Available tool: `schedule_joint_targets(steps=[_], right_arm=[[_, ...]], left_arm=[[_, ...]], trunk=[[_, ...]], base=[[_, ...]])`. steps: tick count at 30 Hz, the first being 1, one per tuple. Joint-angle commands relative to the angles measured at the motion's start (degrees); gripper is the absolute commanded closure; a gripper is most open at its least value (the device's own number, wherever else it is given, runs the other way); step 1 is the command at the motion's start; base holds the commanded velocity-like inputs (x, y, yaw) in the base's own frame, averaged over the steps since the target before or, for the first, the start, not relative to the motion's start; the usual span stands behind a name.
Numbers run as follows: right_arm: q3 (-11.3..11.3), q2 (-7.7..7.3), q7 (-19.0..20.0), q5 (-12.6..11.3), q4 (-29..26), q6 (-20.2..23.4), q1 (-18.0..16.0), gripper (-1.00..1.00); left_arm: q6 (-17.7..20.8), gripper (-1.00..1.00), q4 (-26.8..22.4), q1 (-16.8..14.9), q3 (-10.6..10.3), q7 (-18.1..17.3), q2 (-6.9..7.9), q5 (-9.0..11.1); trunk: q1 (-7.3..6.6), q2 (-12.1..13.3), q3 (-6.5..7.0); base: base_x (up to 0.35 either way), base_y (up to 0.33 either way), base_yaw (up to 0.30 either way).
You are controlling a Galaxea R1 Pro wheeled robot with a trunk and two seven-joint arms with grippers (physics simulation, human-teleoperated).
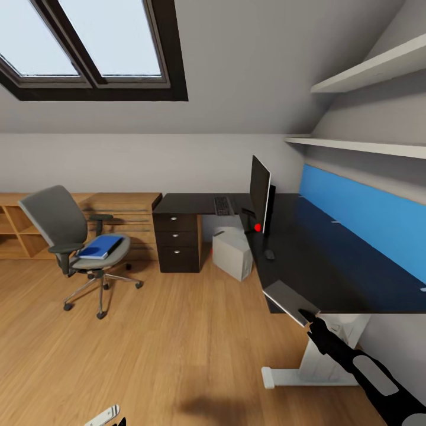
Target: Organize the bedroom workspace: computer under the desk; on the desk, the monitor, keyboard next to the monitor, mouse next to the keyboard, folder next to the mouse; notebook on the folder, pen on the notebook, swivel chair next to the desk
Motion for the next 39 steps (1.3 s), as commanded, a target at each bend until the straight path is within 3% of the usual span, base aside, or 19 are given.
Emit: schedule_joint_targets(steps=[1,39], right_arm=[[0.28,-0.07,0.13,-0.44,0.04,0.03,-0.05,-1.0],[0.23,-0.07,0.13,-0.48,0.12,0.01,-0.05,-1.0]], left_arm=[[-0.17,-1.0,0.01,-0.03,-0.14,0.1,0.01,0.56],[-0.17,-1.0,1.42,-0.03,-0.06,0.14,0.01,0.63]], trunk=[[0.0,-0.03,-0.06],[0.0,-0.03,-0.06]], base=[[0.035,0.007,0.0],[0.012,-0.008,0.0]])
